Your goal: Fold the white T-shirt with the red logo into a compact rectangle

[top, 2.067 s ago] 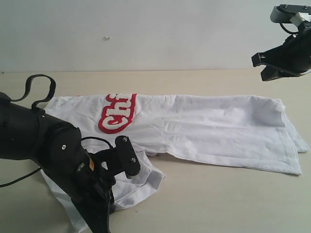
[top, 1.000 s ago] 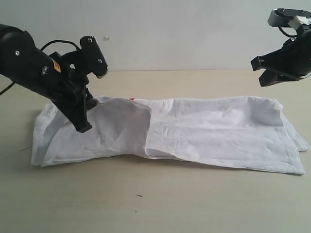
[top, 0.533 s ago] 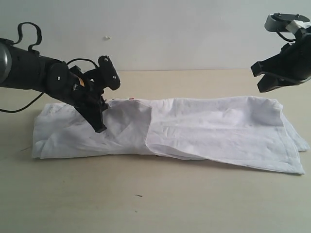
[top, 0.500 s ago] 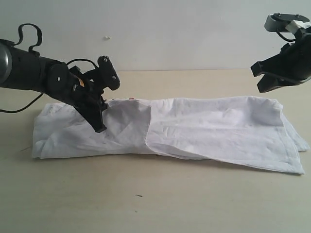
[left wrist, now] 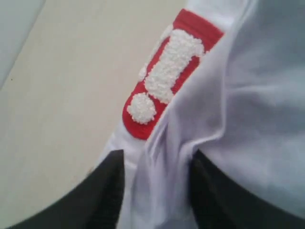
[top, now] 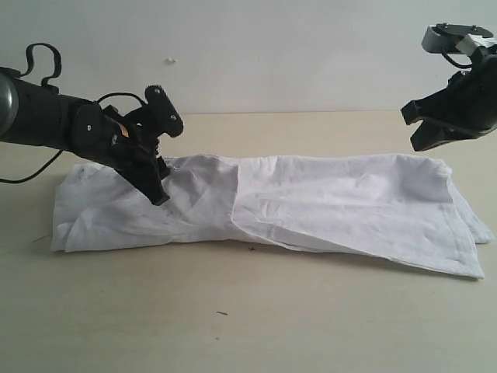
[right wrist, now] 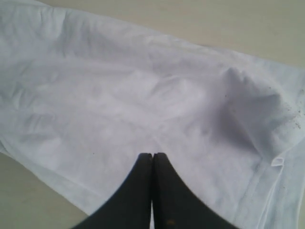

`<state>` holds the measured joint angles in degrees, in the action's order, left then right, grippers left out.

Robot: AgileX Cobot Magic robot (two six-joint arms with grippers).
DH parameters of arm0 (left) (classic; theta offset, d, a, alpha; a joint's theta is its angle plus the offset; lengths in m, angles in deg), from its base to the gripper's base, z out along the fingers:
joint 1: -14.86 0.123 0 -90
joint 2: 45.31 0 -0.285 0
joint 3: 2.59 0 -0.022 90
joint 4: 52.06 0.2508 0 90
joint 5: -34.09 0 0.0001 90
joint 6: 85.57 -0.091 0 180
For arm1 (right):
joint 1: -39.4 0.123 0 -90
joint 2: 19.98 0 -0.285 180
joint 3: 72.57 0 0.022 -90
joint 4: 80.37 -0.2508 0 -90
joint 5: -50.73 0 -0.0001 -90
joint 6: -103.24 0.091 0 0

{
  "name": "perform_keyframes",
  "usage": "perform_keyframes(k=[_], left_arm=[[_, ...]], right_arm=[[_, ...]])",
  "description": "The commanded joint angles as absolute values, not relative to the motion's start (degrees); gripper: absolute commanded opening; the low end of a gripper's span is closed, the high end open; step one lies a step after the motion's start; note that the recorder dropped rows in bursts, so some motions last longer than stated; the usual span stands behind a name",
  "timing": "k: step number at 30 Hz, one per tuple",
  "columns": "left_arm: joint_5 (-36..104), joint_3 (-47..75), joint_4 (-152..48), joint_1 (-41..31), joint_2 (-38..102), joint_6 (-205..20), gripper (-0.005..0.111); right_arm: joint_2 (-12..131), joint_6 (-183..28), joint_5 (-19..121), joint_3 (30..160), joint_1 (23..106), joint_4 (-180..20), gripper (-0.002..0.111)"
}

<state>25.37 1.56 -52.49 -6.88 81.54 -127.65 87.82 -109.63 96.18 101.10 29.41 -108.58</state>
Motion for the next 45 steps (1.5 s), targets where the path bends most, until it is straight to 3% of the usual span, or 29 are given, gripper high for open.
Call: perform_keyframes(k=[1, 6, 12, 21, 36, 45], left_arm=[[26.28, 1.2, -53.32, -6.73, 81.86, -125.54, 0.066], [26.28, 1.2, -53.32, -6.73, 82.18, -125.3, 0.065], [26.41, 1.2, -53.32, -6.73, 82.18, -120.31, 0.065], [26.77, 1.2, -53.32, -6.32, 82.18, -118.14, 0.084], [25.59, 1.2, -53.32, -6.32, 82.18, -114.96, 0.084], [24.29, 1.2, -53.32, -6.32, 82.18, -114.7, 0.084]], right_arm=[[87.08, -111.77, 97.9, 101.51, 29.44, -110.37, 0.0], [87.6, -127.03, 102.11, 101.51, 31.0, -126.96, 0.0], [91.23, -127.17, 96.1, 101.51, 37.35, -126.24, 0.0], [93.68, -129.91, 94.92, 101.51, 38.14, -131.4, 0.0], [104.77, -150.17, 81.61, 101.74, 51.79, -154.72, 0.0], [111.97, -150.65, 80.33, 109.84, 55.77, -157.93, 0.0]])
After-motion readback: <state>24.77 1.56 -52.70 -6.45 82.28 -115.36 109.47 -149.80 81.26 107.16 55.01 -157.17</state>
